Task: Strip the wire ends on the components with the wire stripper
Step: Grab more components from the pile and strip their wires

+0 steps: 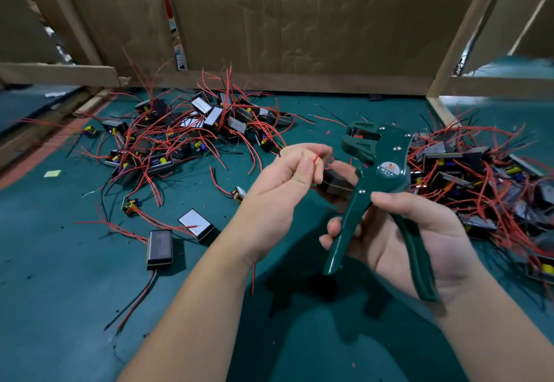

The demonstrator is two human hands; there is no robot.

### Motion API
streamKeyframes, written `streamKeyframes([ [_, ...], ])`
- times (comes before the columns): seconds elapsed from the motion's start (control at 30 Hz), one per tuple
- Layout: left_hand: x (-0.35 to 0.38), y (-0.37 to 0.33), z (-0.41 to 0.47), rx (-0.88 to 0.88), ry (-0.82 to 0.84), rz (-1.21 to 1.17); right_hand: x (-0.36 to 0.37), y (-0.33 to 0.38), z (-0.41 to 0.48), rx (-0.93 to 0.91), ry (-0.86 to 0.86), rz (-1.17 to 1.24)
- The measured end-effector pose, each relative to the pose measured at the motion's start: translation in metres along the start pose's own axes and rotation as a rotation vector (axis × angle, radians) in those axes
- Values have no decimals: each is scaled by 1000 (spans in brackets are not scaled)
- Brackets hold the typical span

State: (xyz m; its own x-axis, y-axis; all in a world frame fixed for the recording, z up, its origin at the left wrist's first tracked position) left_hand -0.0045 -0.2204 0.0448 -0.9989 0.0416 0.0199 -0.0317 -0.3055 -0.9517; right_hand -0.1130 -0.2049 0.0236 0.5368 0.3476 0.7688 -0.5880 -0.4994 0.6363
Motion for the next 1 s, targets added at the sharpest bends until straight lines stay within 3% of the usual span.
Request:
streamKeyframes([
  [0.1, -10, -6, 1, 14, -80, -10, -5, 28, -2, -269, -69, -92],
  [0.2, -34, -15, 3, 42, -234, -2, -16, 56, -13, -569, -249, -189],
  [0.37, -81, -18, -7, -18, -578, 286, -28, 38, -11, -501, -336, -276],
  [0.53, -111, -29, -14, -142, -689, 726, -21, 33, -13, -524, -300, -384],
  [0.63, -138, -29, -6, -344, -640, 1099, -18, 31, -14, -525, -271, -362],
  [0.73, -162, -8, 9, -643, -436, 1343, -13, 32, -15, -531, -274, -448],
  [0.8, -175, 4, 13, -743, -324, 1514, -12, 32, -16, -540, -278, -523],
  [0.9, -194, 20, 11, -780, -247, 1700, -16, 24, -13, -484, -241, -416],
  [1.0, -208, 19, 10, -635, -316, 1815, -15, 12, -7, -372, -181, -336],
])
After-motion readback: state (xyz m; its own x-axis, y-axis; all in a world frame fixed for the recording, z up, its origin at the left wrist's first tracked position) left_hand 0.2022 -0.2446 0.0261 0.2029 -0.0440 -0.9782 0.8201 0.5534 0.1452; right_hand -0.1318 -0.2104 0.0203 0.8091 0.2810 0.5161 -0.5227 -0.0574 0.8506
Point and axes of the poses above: each hand's wrist, its own z-axis towards the middle knuckle, its own x-axis out of the palm, y = z × x, the point moved 9 cm from there along z, towards the middle knuckle, and after that the axes turned 5 degrees about z, right-handed, at the moved point
